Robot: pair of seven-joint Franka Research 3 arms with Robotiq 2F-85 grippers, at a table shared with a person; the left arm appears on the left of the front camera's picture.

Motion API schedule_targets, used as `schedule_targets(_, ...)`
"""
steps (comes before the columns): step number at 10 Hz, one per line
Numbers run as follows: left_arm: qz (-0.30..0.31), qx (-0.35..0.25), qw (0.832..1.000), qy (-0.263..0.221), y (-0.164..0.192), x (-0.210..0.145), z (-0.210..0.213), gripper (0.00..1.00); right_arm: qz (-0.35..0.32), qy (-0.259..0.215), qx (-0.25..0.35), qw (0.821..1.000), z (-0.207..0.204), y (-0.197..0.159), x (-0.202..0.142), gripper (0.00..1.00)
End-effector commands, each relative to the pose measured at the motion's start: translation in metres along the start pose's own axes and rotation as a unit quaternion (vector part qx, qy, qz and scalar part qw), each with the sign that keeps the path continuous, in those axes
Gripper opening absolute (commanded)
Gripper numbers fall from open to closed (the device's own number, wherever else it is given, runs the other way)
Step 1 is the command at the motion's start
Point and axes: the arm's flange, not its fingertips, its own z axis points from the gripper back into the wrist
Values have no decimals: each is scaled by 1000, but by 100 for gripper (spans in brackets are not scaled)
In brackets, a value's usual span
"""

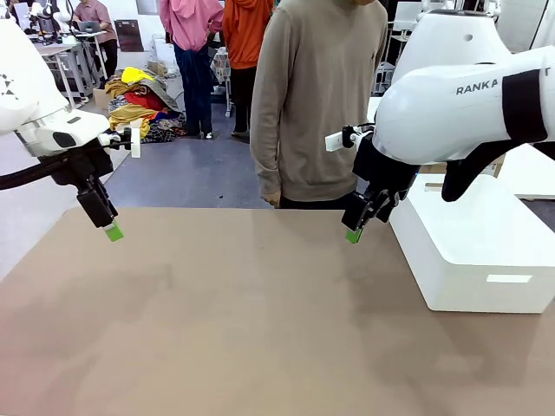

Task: Pack the shoes into the box.
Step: Press down on the lid of the Shoes Box.

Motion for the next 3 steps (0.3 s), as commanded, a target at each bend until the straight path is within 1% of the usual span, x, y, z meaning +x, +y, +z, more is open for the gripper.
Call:
schedule_targets(1,10,-5,1000,-7,-1,0,1,100,1,2,1,1000,2,1,1,100)
schedule_targets(3,10,-5,1000,-7,-1,0,1,100,1,2,1,1000,2,1,1,100)
